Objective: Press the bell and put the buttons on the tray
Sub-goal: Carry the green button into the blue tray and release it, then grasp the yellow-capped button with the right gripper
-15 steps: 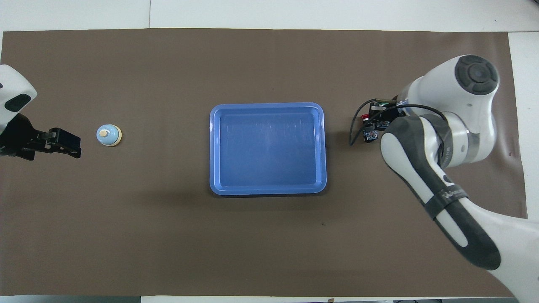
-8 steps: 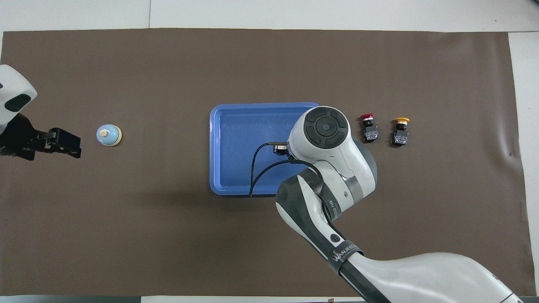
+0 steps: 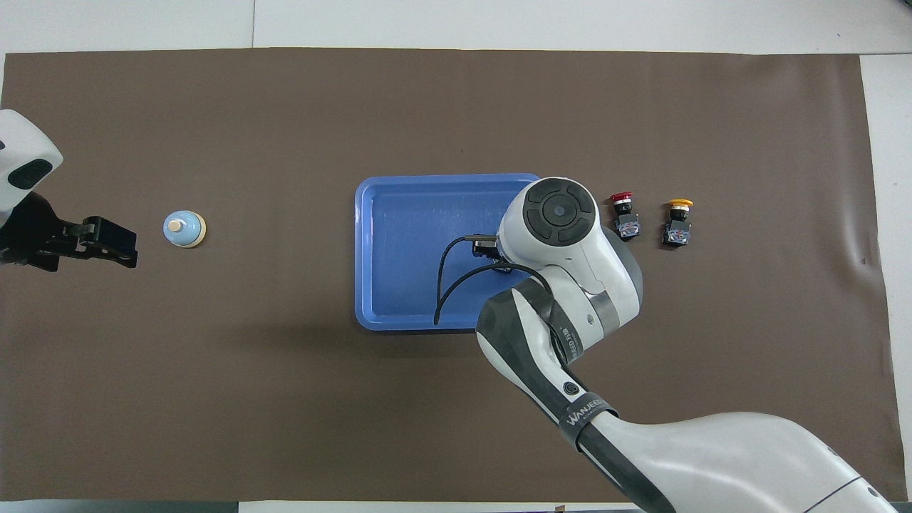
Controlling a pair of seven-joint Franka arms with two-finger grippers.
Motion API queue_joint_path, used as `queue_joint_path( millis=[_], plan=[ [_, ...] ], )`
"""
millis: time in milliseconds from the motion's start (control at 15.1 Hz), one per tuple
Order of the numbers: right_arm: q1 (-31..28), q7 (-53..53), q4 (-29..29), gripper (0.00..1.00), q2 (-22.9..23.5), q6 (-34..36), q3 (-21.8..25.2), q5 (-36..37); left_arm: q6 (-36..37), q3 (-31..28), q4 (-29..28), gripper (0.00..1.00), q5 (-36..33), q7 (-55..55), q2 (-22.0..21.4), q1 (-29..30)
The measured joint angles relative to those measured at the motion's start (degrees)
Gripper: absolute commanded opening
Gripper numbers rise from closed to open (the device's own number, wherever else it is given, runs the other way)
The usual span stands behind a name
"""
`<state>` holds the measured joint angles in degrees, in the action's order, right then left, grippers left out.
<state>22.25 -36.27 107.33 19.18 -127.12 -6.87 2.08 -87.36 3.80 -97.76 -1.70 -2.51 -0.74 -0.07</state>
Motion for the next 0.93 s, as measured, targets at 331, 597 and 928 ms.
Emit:
queue_joint_path(
  millis=[331,597,928],
  plan=[
    [-6.21,5.61,-2.8,1.0,-4.0,7.95,0.52,0.55,0.0,0.0,0.0,1.0,0.0,0.0,0.0,0.0],
    [-18.42,21.2,-1.2,1.0,-6.65,8.47,0.71,0.56,0.0,0.0,0.0,1.0,0.0,0.0,0.0,0.0],
    [-24.15,25.31,3.03,0.97,-6.3,2.64,0.72,0.56,0.0,0.0,0.0,1.0,0.0,0.0,0.0,0.0]
  ],
)
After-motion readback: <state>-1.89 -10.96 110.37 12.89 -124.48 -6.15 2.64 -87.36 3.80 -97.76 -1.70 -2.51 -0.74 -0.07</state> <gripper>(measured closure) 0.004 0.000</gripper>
